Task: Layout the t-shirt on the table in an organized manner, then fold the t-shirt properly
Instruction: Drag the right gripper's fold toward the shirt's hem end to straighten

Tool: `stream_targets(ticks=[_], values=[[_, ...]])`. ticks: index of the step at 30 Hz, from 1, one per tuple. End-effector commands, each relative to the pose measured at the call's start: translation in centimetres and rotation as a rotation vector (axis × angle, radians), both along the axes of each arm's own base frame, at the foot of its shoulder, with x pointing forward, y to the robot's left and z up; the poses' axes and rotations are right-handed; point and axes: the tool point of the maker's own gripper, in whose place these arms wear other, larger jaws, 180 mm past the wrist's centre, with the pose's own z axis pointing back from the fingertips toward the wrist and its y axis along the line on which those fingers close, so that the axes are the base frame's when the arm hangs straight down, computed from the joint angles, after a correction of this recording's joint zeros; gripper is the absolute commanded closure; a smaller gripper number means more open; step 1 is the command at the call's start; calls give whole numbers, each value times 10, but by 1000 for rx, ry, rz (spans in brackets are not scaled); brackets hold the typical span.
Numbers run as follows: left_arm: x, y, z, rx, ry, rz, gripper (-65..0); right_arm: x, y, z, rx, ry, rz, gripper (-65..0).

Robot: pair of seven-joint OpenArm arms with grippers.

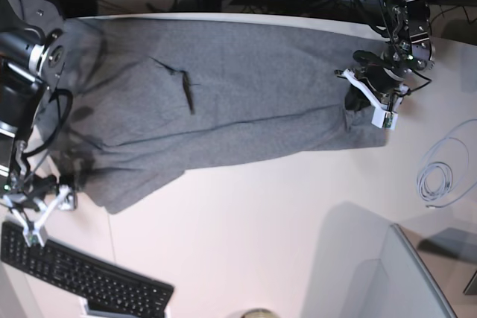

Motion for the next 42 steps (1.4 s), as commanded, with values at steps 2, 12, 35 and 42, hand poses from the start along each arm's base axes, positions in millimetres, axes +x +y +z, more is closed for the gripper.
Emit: stream_targets(ticks=[2, 12, 35, 42], values=[[-5, 13, 2, 75, 40, -4, 0, 20, -1, 17, 22, -52, -1, -470], [17, 11, 28, 114, 6, -27, 0, 30, 18, 10, 86, -17, 14, -468], [26, 10, 33, 112, -12, -25, 0, 20, 22, -12, 109, 49, -31, -467], [26, 10, 33, 112, -12, -25, 0, 12, 26, -22, 118, 76, -28, -467]])
